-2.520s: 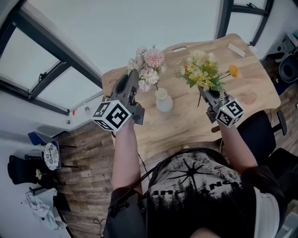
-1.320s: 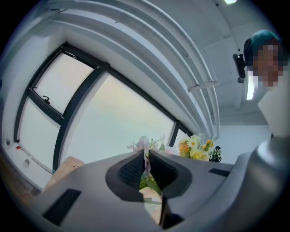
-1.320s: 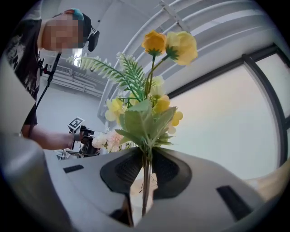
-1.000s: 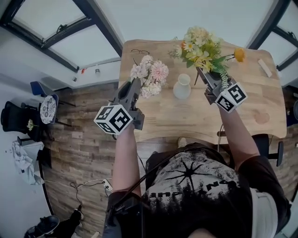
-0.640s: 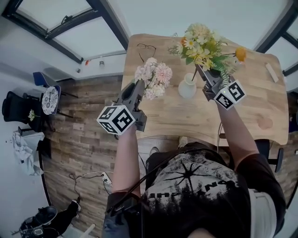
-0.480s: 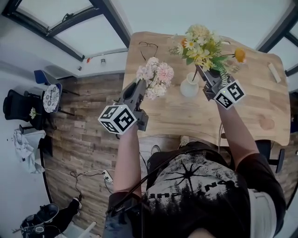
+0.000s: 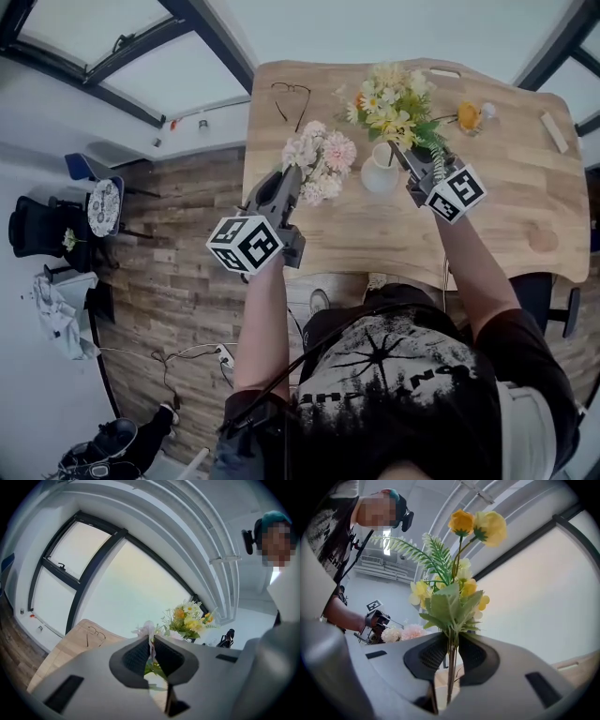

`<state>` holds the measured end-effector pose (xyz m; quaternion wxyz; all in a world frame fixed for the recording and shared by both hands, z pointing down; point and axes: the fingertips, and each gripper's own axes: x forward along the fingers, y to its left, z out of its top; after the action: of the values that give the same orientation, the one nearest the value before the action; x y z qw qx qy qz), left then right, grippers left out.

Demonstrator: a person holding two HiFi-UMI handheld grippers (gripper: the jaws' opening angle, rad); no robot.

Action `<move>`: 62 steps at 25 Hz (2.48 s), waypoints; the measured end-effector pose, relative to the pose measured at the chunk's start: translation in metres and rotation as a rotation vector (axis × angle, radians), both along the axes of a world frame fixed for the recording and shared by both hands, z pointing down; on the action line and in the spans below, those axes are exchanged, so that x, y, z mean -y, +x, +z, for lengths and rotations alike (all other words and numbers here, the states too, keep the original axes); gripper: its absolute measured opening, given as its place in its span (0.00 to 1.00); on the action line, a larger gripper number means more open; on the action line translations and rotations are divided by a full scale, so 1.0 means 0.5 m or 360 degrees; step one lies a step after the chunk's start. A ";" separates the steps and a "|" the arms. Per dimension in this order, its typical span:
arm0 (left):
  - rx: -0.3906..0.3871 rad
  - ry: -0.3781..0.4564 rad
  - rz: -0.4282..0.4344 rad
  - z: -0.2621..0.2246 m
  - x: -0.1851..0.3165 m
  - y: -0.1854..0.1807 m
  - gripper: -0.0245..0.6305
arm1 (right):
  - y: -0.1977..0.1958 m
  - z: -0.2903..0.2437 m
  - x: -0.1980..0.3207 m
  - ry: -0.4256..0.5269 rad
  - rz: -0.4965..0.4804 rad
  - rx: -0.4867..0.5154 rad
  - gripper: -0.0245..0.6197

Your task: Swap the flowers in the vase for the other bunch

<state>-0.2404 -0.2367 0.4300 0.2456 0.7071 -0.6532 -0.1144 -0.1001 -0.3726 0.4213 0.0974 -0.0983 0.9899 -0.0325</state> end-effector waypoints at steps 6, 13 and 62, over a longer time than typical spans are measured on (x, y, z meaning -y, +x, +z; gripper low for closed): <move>-0.0010 -0.0042 0.0028 0.023 0.009 0.007 0.10 | 0.001 0.039 -0.004 -0.0018 0.0010 -0.0036 0.14; -0.0001 -0.0079 0.0034 0.032 0.017 0.000 0.10 | 0.000 0.070 -0.015 0.0034 0.0006 -0.0099 0.15; -0.0016 -0.0181 0.0076 0.095 0.016 -0.010 0.10 | 0.027 0.240 -0.042 -0.0033 0.0101 -0.0478 0.49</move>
<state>-0.2457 -0.2446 0.4772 0.2914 0.7069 -0.6402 -0.0748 -0.0864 -0.3515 0.5416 -0.0519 -0.1344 0.9893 -0.0246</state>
